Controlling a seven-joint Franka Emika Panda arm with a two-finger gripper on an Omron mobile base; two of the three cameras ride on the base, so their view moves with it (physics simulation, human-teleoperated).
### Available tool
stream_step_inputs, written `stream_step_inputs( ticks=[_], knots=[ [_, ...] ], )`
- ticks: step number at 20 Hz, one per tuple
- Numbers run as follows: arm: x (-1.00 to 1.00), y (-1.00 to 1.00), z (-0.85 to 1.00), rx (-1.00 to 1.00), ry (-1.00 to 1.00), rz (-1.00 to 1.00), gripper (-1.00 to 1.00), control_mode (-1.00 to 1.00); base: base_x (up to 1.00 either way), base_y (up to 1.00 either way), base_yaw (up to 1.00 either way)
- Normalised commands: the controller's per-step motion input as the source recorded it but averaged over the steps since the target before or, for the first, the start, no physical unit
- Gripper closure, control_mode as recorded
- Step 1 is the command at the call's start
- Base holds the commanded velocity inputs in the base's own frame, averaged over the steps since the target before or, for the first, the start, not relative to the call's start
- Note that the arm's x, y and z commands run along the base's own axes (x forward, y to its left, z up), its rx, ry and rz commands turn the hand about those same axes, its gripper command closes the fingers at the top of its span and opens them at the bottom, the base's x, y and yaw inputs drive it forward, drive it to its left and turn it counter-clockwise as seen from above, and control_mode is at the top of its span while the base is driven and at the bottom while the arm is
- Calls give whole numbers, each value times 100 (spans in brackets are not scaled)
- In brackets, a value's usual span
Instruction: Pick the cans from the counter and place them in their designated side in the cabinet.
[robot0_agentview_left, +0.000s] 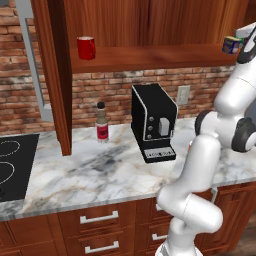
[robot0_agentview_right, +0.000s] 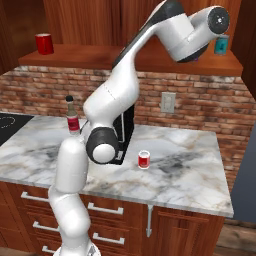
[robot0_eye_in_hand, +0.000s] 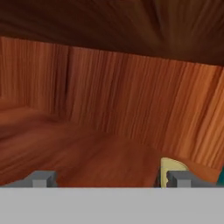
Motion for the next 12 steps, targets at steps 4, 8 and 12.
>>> stream_step_inputs(
  ticks=[4, 8, 12],
  knots=[
    [-60, 52, -23, -12, -18, 9, -100, -100, 0, 0, 0],
    [-62, 49, -17, -12, -19, 9, -100, -100, 0, 0, 0],
    [-60, 52, -14, -12, -18, 9, -100, -100, 0, 0, 0]
  ],
)
